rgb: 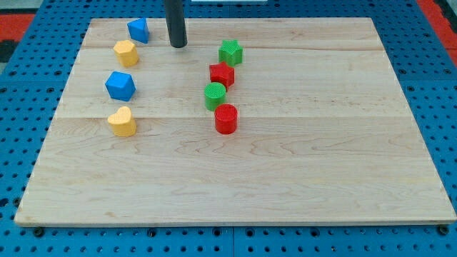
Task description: Move the red star diagonally to the green star
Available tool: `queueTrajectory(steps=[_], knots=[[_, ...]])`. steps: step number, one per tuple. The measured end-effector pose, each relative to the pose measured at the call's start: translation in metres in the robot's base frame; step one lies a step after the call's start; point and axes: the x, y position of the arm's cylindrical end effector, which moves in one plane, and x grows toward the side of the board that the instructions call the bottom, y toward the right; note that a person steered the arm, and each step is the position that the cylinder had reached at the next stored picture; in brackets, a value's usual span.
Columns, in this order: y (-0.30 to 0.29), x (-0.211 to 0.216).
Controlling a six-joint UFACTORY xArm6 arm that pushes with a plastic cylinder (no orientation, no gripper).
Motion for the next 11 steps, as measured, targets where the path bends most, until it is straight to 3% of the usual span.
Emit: queueTrajectory(steps=[3,4,5,7,9,10,11], knots=[[0.012,0.000],[0.014,0.022],[0.035,0.073],[0.254,0.127],[0.187,0.116],[0.181,0.170],[0.172,0.197]])
